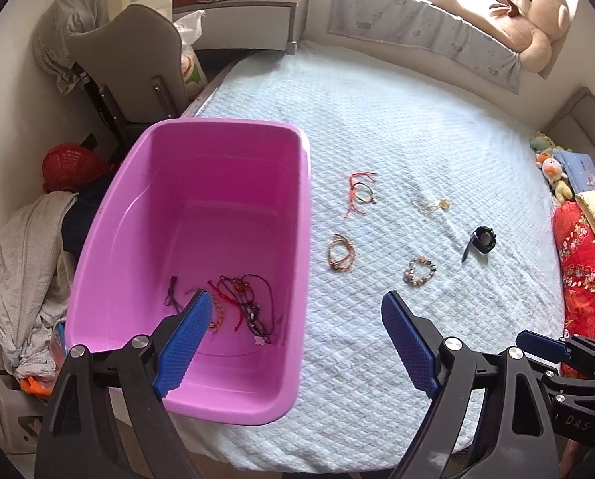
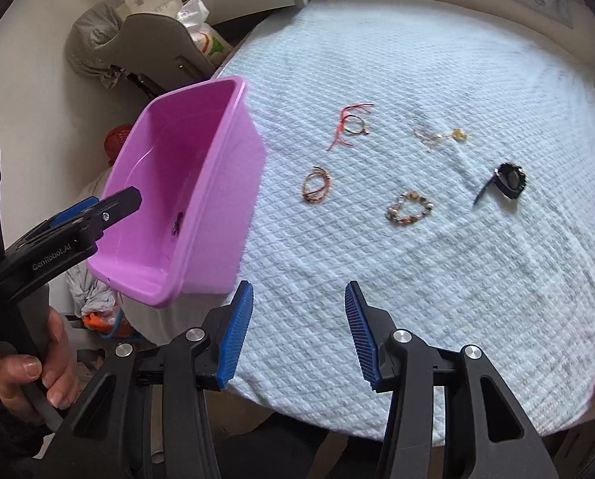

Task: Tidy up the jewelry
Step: 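Withdraw both open tools from the tub back over the bed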

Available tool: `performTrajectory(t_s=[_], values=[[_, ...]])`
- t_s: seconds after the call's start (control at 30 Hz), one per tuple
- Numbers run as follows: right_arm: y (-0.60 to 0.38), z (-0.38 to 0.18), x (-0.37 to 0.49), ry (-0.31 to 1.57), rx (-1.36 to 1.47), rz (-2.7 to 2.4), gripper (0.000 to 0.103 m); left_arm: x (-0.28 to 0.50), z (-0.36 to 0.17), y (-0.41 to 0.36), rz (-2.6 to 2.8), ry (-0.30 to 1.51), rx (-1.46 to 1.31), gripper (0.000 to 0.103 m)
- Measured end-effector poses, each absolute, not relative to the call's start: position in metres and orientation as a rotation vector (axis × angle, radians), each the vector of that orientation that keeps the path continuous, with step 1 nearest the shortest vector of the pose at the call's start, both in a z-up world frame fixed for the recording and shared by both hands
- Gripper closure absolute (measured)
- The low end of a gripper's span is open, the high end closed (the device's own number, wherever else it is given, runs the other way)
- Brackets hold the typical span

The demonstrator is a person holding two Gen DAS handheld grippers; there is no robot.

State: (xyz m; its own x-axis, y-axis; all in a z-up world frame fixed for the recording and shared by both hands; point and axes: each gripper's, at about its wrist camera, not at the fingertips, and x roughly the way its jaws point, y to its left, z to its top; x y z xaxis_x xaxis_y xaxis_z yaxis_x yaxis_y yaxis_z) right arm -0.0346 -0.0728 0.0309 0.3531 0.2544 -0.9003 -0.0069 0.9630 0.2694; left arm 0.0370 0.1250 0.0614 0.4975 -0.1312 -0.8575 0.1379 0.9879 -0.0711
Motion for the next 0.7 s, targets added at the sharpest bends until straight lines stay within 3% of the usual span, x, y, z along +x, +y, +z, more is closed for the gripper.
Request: performTrajectory(t_s=[0.33,0.7], values=[[-0.193,0.015,-0.057,1.164,0.284,0.060,0.055,0.029,0.052,0.041,-0.156,1.033,0.022,0.018],[-0.262,-0.038,-0.017,1.199,0.198,0.246,0.054,0.018,0.013,0.002,0.114,1.060,-0.076,0.015]])
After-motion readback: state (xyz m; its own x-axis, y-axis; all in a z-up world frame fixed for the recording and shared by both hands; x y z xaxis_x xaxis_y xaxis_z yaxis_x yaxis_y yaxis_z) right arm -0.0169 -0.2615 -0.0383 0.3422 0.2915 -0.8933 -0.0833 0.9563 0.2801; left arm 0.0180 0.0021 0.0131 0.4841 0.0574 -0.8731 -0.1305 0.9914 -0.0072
